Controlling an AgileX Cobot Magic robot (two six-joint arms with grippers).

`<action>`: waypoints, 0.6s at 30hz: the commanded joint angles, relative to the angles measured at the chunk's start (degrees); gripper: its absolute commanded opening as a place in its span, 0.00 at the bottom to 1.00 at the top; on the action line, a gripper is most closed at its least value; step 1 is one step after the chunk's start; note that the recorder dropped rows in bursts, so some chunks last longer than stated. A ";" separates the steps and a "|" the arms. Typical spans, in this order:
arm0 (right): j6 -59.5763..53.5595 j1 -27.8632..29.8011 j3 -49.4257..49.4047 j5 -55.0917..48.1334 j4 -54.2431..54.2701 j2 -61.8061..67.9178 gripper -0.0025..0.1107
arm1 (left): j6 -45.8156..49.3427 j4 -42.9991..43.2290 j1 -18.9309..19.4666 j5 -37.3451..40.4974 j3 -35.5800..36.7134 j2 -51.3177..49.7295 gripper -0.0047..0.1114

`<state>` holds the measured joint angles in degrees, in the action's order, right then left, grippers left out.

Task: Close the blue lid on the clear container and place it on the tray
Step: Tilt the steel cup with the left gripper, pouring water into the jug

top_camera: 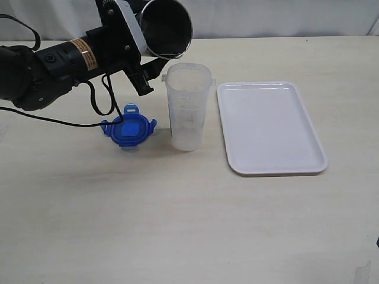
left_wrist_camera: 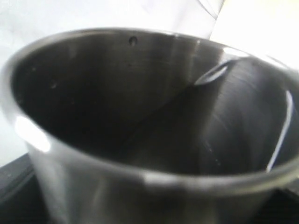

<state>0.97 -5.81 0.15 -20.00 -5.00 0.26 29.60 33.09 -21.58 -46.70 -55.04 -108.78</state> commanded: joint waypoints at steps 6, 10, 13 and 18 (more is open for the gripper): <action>-0.33 0.34 -0.15 0.15 0.02 -0.26 0.06 | 2.60 -1.26 -0.44 -4.62 -1.11 0.98 0.04; -0.33 0.34 -0.15 0.15 0.02 -0.26 0.06 | 4.84 -1.26 -0.44 -4.49 -1.11 0.98 0.04; -0.33 0.34 -0.15 0.15 0.02 -0.26 0.06 | 4.98 -1.26 -0.44 -4.49 -1.11 0.98 0.04; -0.33 0.34 -0.15 0.15 0.02 -0.26 0.06 | 6.36 -1.26 -0.44 -4.49 -1.11 0.98 0.04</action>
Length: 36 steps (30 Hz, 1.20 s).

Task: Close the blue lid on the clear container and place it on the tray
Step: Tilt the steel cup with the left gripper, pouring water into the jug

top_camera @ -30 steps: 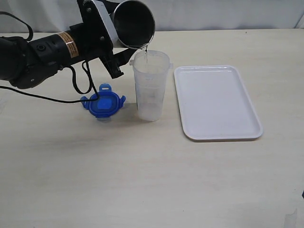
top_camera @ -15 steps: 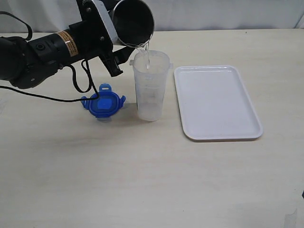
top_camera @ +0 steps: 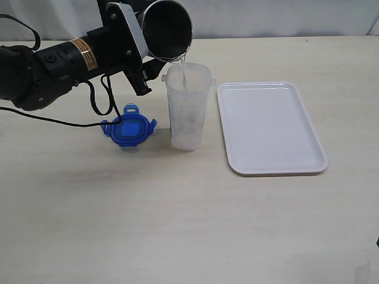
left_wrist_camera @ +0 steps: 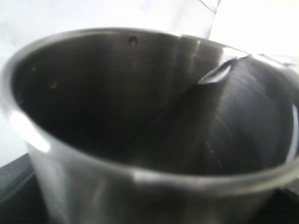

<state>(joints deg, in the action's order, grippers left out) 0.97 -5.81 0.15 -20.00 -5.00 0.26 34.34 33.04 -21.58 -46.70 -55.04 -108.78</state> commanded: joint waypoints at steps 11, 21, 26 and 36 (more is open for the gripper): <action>-0.33 0.34 -0.15 0.15 0.02 -0.26 0.06 | 3.97 -1.21 -0.44 -4.49 -1.11 0.98 0.04; -0.33 0.34 -0.15 0.15 0.02 -0.26 0.06 | 4.90 -1.21 -0.44 -4.49 -1.11 0.98 0.04; -0.33 0.34 -0.15 0.15 0.02 -0.26 0.06 | 4.90 -1.21 -0.44 -4.49 -1.11 0.98 0.04; -0.33 0.34 -0.15 0.15 0.02 -0.26 0.06 | 4.93 -1.21 -0.44 -4.19 -1.11 0.98 0.04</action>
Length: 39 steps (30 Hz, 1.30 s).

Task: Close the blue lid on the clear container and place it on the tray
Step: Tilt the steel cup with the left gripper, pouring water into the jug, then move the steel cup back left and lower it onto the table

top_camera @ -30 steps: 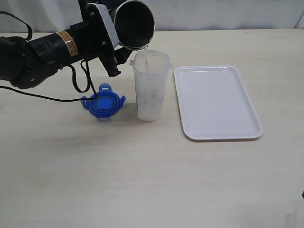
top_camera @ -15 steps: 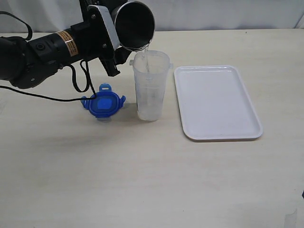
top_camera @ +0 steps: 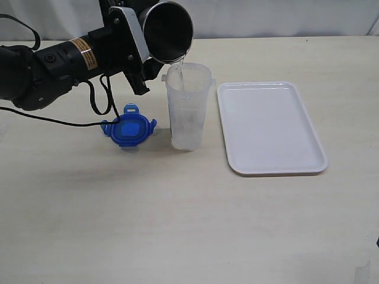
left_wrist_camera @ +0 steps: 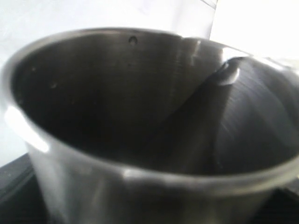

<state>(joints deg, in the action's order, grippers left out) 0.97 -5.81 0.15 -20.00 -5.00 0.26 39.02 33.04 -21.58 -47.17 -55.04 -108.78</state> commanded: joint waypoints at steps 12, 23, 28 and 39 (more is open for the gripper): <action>-0.33 0.34 -0.15 0.15 0.02 -0.26 0.06 | -2.16 -1.21 -0.44 -0.82 -1.11 0.98 0.04; -0.33 0.34 -0.15 0.15 0.02 -0.26 0.06 | -31.49 -3.11 -0.44 1.49 -1.11 0.98 0.04; -0.33 0.34 -0.15 0.15 0.02 -0.26 0.06 | -33.52 -21.85 -0.30 4.13 -1.11 0.32 0.04; -0.33 0.34 -0.15 0.15 0.02 -0.26 0.06 | -50.76 -22.62 9.71 3.52 -2.69 -3.69 0.04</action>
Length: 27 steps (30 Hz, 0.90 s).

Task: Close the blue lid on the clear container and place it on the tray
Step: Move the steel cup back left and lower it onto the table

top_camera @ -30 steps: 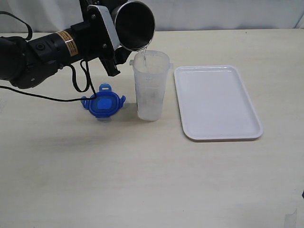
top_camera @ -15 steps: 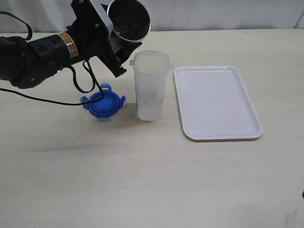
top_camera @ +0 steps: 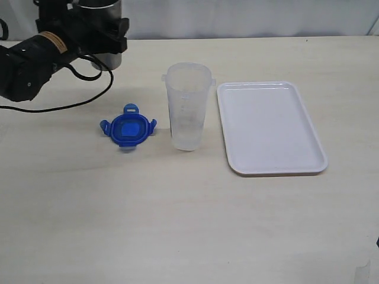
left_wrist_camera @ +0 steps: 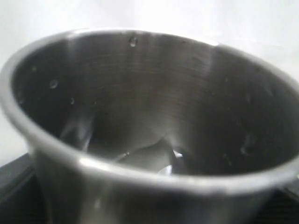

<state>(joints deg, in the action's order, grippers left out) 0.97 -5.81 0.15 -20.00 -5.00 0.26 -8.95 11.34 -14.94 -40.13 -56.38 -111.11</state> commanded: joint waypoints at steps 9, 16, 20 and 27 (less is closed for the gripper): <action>-0.33 0.34 -0.15 0.15 0.02 -0.26 0.06 | -2.92 3.53 7.24 -2.10 -9.46 -8.23 0.04; -0.33 0.34 -0.15 0.15 0.02 -0.26 0.06 | -3.35 3.03 7.24 -2.24 -18.02 -16.22 0.04; -0.33 0.34 -0.15 0.15 0.02 -0.26 0.06 | -3.35 3.03 7.24 -3.57 -21.98 -20.15 0.04; -0.33 0.34 -0.15 0.15 0.02 -0.26 0.06 | -3.35 2.94 7.24 -4.38 -27.77 -26.02 0.04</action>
<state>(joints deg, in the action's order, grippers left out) 0.97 -5.81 0.15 -20.00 -5.00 0.26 -11.90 14.68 -7.87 -40.01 -82.04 -136.24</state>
